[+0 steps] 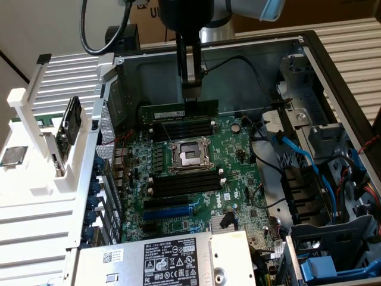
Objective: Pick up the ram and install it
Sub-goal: 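Insert the ram into the slot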
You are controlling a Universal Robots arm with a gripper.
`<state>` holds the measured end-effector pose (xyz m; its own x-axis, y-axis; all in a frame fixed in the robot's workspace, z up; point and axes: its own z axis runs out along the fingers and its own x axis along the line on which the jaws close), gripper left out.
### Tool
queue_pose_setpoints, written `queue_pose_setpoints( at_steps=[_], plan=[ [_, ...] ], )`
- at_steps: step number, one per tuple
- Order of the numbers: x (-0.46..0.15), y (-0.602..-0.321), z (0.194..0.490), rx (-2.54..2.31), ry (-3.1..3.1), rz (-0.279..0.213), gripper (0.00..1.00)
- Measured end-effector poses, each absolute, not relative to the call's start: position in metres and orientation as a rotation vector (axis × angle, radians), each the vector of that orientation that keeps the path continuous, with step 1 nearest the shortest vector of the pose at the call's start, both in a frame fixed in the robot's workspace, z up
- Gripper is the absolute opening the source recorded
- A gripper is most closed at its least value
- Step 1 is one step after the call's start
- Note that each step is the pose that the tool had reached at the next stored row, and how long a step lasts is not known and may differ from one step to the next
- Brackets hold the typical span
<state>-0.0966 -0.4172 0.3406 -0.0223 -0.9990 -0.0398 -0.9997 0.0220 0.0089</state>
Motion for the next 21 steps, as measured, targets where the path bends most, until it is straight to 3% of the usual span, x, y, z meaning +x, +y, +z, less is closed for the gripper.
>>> queue_pose_setpoints(
  at_steps=[21],
  plan=[
    [-0.096,-0.423,0.309,-2.178,2.226,0.059,0.13]
  ],
)
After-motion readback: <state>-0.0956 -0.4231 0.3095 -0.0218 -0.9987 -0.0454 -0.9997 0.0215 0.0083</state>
